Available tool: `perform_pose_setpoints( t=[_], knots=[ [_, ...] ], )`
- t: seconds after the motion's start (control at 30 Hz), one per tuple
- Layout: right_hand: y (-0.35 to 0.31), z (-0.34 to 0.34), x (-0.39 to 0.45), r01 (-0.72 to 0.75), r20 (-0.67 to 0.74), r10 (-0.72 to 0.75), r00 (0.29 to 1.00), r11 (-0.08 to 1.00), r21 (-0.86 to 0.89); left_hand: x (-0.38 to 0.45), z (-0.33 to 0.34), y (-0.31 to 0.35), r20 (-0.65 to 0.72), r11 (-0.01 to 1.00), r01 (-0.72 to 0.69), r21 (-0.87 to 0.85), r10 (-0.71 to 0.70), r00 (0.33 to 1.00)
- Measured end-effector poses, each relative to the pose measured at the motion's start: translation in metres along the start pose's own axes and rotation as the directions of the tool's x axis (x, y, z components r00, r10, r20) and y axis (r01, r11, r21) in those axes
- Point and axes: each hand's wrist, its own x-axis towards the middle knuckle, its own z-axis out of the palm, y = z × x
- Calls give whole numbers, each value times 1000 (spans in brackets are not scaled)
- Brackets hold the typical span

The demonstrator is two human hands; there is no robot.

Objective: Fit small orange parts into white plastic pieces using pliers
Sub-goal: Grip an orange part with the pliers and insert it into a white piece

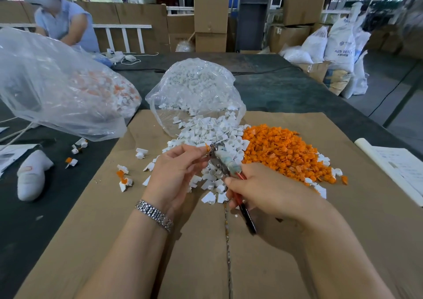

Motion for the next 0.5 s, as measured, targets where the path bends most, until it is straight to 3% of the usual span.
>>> perform_pose_setpoints(
  t=[0.5],
  knots=[
    [5, 4, -5, 35, -18, -38, 999, 988, -152, 2, -3, 5, -11, 996, 73, 55, -73, 997]
  ],
)
